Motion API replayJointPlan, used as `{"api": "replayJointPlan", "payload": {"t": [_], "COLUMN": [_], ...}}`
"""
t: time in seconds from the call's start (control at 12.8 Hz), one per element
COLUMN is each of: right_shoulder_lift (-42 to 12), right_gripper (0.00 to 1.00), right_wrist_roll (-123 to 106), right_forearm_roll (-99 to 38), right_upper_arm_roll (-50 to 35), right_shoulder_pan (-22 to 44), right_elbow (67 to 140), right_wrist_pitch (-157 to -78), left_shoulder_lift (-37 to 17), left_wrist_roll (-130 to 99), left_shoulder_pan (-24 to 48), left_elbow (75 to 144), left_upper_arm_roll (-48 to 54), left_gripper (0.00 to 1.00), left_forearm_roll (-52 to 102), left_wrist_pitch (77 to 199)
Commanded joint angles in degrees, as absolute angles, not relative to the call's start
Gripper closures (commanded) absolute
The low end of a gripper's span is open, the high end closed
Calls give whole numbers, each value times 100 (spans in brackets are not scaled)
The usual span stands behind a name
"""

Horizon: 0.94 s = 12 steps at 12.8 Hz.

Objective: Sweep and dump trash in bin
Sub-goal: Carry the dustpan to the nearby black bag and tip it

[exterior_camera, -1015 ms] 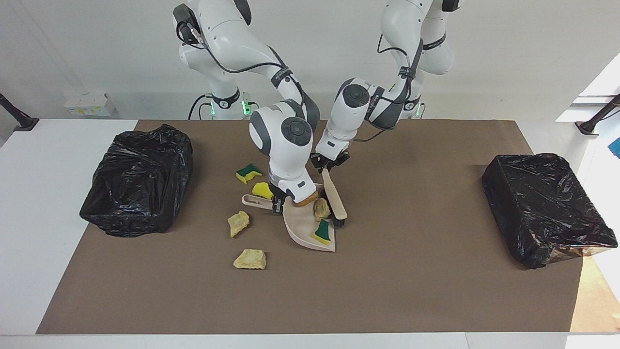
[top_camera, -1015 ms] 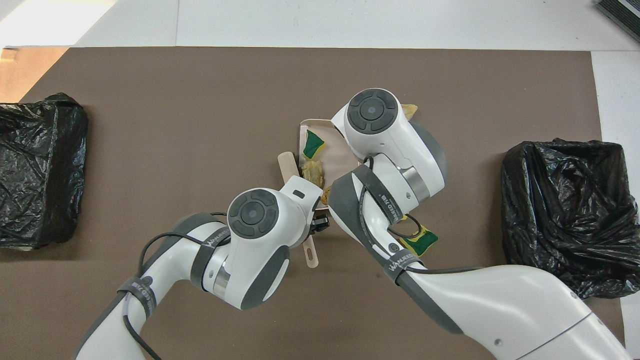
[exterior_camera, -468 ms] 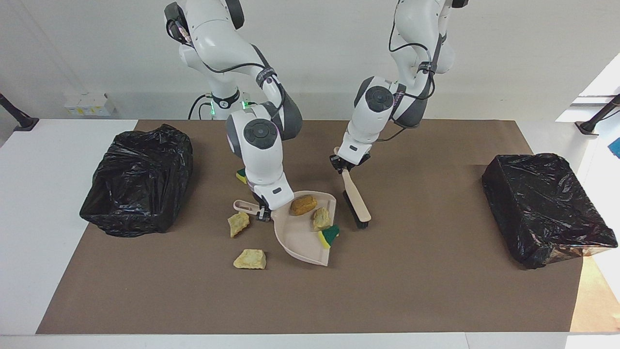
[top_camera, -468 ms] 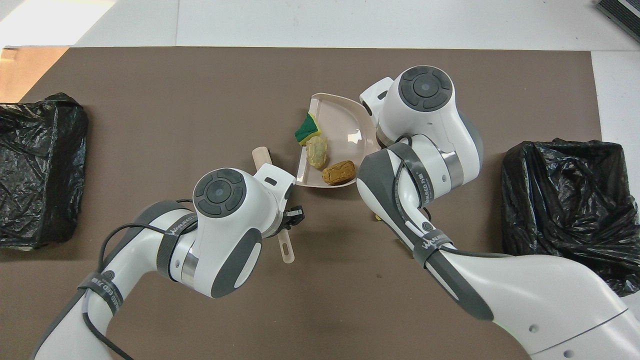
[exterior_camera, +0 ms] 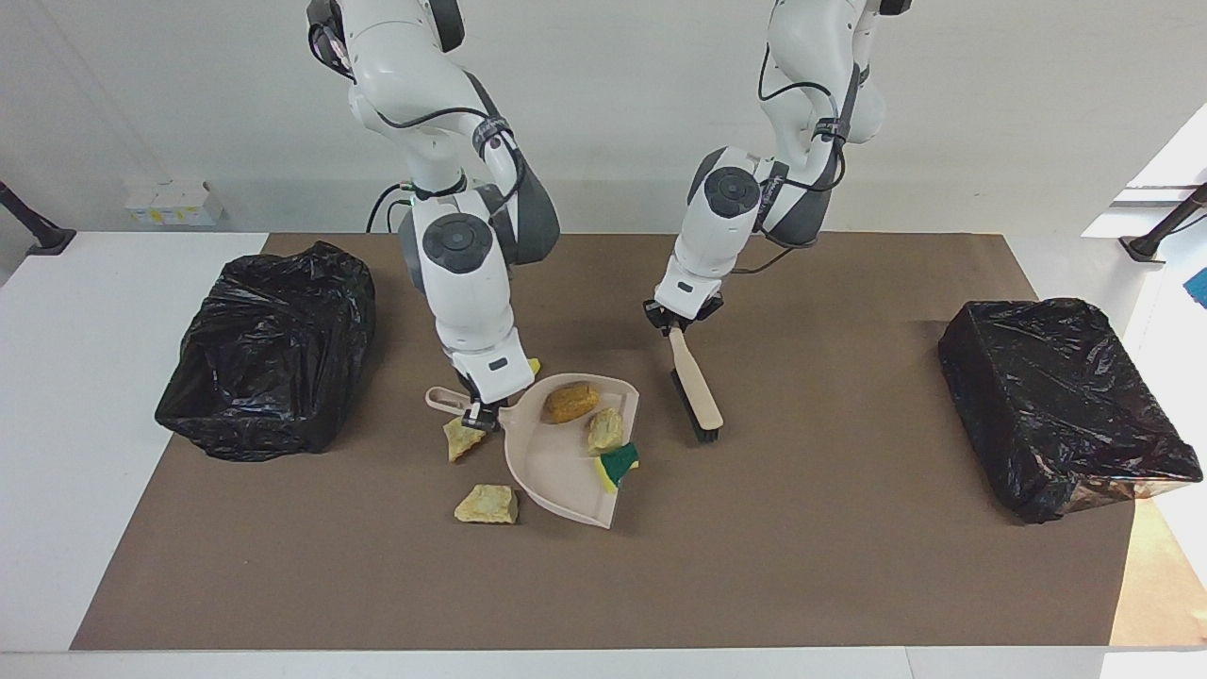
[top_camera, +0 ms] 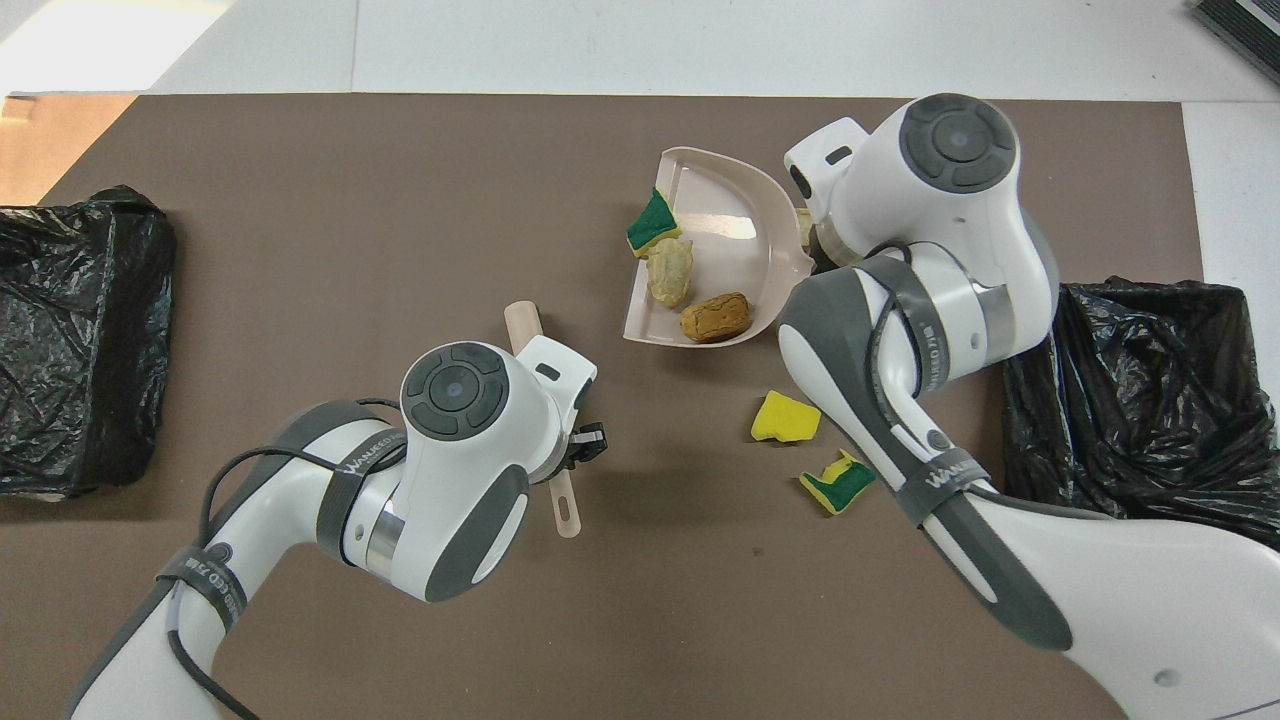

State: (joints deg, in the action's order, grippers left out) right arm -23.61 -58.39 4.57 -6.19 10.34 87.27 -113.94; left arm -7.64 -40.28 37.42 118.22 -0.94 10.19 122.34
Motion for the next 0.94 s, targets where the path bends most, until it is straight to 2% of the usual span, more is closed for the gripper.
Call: {"api": "replayJointPlan", "payload": {"t": [0.0,0.39,0.62,0.86], "right_shoulder_lift": [-1637,-371,-194,-10], "right_gripper": [100,100,100,100], "right_wrist_roll": [-6904,-8074,-9338,-10404], "right_forearm_roll": [-208,-308,-316,-247], "right_upper_arm_roll": [-694,-686,-686,-650], "right_shoulder_pan": [362,-683,-1693,-2625], "right_elbow": [9394,10484,10564,10740], "right_wrist_pitch": [-11356,-11058,-10706,-10714], "left_shoulder_lift": [-90,956,1151,1151], "left_wrist_roll": [-4087,-4998,-5747,-5748], "left_shoulder_pan": [4147,5227,5720,5775], "left_elbow": [12504,13973,14193,14353], "left_upper_arm_roll": [-105,-62,-44,-35], "left_gripper": [100,100,100,100], "left_forearm_roll": [914,914,914,914], "left_wrist_pitch": [12243,12797,12735,12867]}}
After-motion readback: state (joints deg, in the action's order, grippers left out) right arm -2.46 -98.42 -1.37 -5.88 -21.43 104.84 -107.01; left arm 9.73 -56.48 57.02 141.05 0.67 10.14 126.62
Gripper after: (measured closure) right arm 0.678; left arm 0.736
